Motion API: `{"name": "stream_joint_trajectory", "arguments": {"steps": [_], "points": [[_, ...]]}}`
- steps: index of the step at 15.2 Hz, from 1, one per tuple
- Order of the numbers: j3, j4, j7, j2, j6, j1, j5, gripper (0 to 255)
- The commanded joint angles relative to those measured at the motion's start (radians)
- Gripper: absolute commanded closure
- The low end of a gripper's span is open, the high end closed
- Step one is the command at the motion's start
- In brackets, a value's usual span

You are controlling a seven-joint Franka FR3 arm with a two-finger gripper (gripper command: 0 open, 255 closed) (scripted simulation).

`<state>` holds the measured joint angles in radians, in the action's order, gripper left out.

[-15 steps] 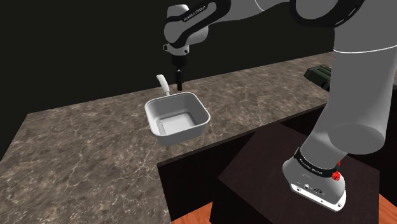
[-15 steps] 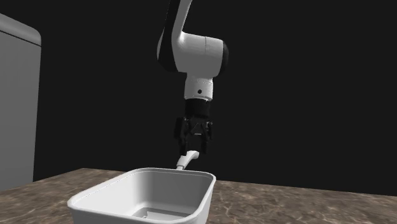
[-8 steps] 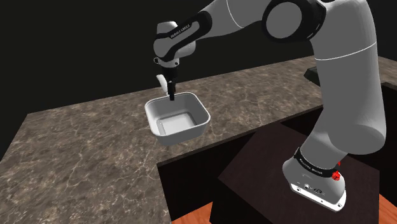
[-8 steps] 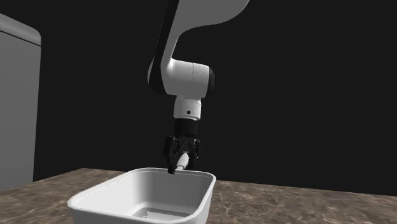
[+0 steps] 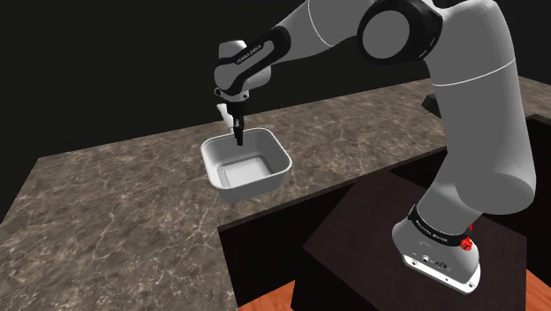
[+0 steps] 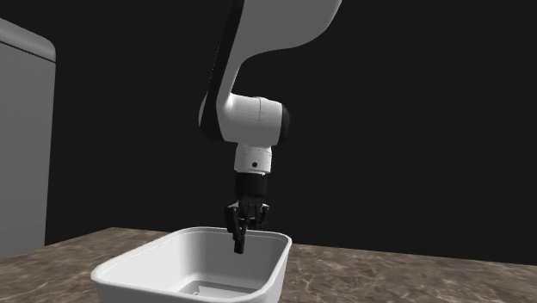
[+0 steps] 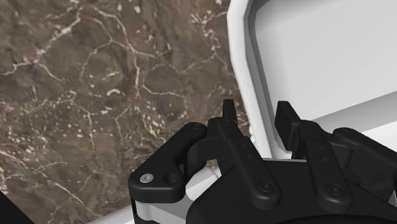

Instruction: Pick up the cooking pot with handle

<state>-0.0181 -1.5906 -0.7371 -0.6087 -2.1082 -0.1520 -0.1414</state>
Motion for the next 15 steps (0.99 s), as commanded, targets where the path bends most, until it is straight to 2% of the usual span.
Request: {"name": "stream_joint_trajectory", "arguments": {"steps": [1,8,15], "points": [[0.001,-0.001,0.0,-0.001,-0.001,-0.001,0.0,255],[0.0,0.001,-0.001,-0.002,0.0,0.0,0.0,255],[-0.002,0.024,0.008,0.045,0.069,0.0,0.005,255]]}}
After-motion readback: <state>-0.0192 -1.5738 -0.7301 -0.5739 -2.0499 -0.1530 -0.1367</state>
